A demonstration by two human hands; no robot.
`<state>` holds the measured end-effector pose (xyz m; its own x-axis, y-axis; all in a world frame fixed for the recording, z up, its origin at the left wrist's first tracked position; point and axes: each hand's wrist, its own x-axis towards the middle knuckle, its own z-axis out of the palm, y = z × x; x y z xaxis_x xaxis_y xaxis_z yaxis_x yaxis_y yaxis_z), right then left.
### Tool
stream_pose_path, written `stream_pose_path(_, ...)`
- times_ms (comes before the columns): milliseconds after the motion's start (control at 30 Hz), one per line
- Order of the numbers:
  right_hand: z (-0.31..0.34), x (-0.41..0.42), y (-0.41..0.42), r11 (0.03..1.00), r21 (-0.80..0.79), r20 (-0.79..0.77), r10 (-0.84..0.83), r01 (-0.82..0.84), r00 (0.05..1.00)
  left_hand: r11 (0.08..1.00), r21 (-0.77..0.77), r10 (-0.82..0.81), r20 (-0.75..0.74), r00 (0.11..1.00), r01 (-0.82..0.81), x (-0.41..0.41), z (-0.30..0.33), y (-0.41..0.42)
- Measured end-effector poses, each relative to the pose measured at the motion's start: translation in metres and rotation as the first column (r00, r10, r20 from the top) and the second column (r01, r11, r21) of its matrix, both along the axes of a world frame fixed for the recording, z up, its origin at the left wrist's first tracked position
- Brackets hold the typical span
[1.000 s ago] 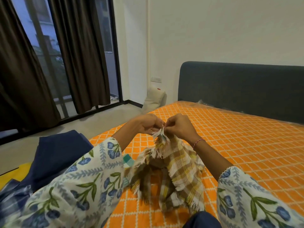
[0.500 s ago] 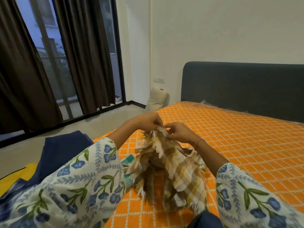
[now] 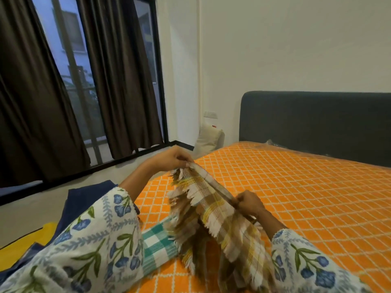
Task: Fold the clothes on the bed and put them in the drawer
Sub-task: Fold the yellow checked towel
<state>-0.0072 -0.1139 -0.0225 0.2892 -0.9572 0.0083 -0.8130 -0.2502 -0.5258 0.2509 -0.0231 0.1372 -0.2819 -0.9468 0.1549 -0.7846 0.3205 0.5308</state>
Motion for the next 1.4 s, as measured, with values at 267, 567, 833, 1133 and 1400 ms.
stream_pose_path(267, 0.004, 0.026, 0.002, 0.971, 0.111, -0.003, 0.214, -0.213, 0.977, 0.994, 0.054, 0.100, -0.219, 0.971, -0.090, 0.017, 0.013, 0.010)
stream_pose_path(567, -0.007, 0.052, 0.009, 0.967, -0.103, -0.089, 0.226, -0.235, 0.970, 0.986, 0.165, 0.021, -0.144, 0.989, 0.004, 0.035, 0.011, 0.029)
stream_pose_path(833, -0.003, 0.094, 0.016, 0.945, -0.117, -0.112, 0.293, -0.306, 0.949, 0.953, 0.296, -0.015, -0.156, 0.988, 0.061, 0.050, 0.015, 0.043)
stream_pose_path(1133, 0.035, 0.035, -0.003, 0.937, -0.131, -0.019, 0.324, -0.324, 0.946, 0.950, 0.056, 0.312, -0.074, 0.947, -0.308, 0.072, 0.005, 0.029)
stream_pose_path(1400, 0.023, 0.071, 0.038, 0.818, -0.074, 0.007, 0.573, -0.571, 0.820, 0.967, 0.033, 0.253, -0.171, 0.952, -0.251, 0.046, 0.019, 0.025)
